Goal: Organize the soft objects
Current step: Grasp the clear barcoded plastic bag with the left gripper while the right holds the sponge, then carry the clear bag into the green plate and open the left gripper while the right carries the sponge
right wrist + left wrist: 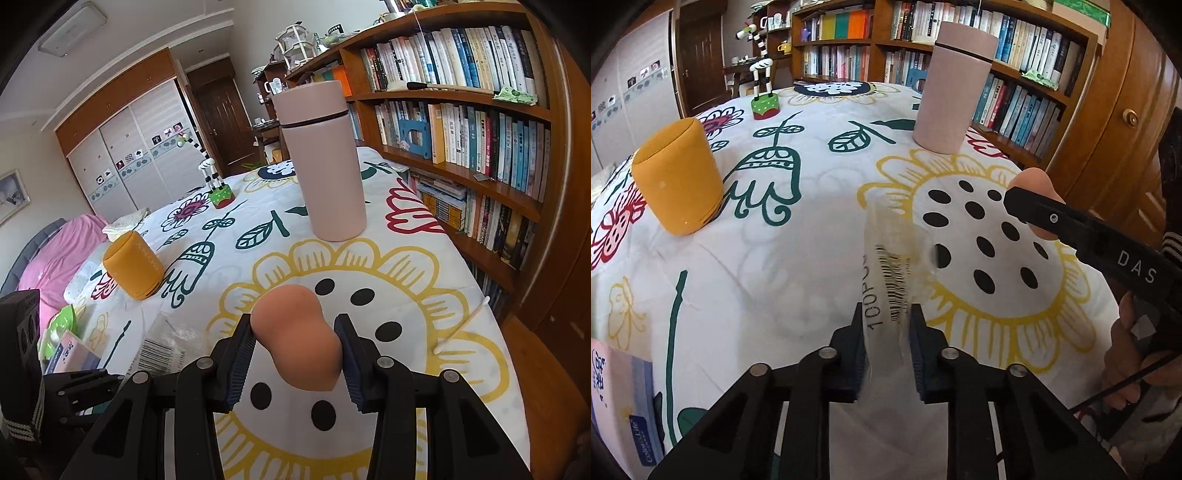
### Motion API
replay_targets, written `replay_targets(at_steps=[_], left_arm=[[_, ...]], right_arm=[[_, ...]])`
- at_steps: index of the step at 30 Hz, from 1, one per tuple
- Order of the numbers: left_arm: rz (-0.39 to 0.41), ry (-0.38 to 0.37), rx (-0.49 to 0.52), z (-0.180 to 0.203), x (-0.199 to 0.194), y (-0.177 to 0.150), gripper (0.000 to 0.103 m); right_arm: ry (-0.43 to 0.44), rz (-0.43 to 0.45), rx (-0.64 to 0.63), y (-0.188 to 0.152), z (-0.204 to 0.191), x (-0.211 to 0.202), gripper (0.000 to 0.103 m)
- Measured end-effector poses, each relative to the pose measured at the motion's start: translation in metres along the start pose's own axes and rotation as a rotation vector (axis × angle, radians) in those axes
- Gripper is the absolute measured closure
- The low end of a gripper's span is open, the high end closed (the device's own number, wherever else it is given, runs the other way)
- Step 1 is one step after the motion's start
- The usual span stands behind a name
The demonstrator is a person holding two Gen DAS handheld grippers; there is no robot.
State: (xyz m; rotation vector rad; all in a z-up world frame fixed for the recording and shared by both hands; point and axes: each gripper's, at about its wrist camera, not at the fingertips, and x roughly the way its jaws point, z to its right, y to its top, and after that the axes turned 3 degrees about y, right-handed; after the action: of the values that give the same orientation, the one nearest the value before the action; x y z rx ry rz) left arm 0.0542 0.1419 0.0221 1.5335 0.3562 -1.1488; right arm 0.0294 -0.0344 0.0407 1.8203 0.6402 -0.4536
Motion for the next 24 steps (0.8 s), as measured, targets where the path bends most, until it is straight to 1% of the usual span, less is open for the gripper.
replay_targets(at_steps=[9,24], left_arm=[[0.054,0.009,-0.041,-0.017,-0.023,0.0,0.082],[0.126,0.083,-0.122,-0.057,-0.061,-0.009,0.082]], right_arm=[[0.028,0.009,-0.019,-0.001,-0.016,-0.008,0.056],[0.092,0.003,-0.076,-0.004,-0.056,-0.012,0.056]])
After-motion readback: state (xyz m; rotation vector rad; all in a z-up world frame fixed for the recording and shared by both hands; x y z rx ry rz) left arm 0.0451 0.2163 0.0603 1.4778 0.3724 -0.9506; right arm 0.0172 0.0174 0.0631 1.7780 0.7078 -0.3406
